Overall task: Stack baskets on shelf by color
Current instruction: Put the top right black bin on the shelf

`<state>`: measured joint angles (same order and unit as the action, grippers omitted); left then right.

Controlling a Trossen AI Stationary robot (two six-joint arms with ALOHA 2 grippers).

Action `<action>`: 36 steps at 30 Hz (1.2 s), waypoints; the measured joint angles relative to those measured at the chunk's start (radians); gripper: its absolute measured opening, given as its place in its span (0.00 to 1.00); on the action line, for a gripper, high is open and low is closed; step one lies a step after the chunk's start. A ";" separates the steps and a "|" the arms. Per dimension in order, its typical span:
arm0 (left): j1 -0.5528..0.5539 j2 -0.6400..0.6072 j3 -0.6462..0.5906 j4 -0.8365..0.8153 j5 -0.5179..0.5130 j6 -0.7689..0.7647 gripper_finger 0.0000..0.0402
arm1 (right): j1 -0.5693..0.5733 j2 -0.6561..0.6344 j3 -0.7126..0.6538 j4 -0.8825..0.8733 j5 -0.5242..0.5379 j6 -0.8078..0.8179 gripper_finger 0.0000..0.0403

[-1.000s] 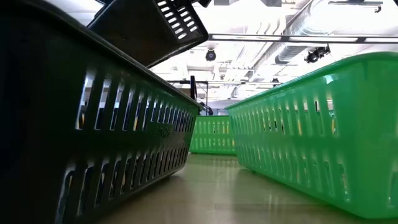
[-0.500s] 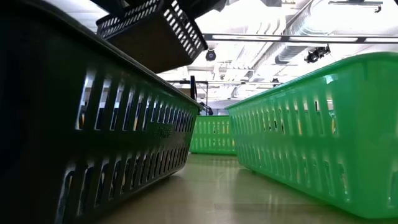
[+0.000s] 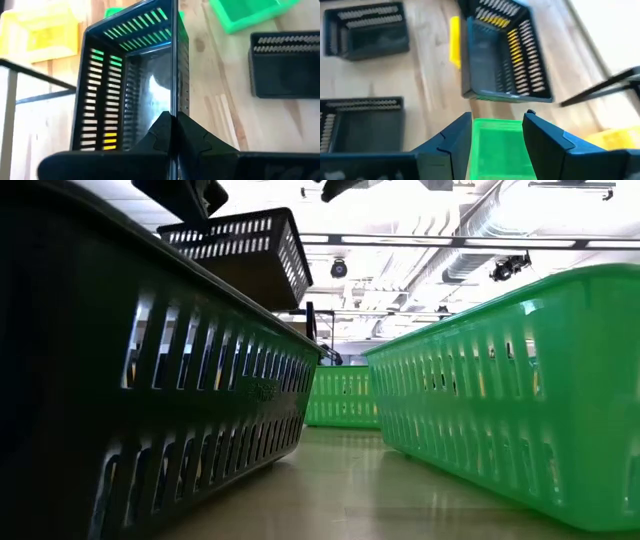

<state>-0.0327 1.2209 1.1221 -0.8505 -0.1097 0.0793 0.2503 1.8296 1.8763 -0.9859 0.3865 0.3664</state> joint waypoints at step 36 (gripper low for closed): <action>0.304 -0.265 0.065 -0.175 -0.731 -0.748 0.00 | -0.426 -0.077 0.000 -0.027 0.208 -0.407 0.40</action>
<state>0.2717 0.9561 1.1873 -1.0257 -0.8403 -0.6691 -0.1758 1.7531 1.8763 -1.0126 0.5949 -0.0410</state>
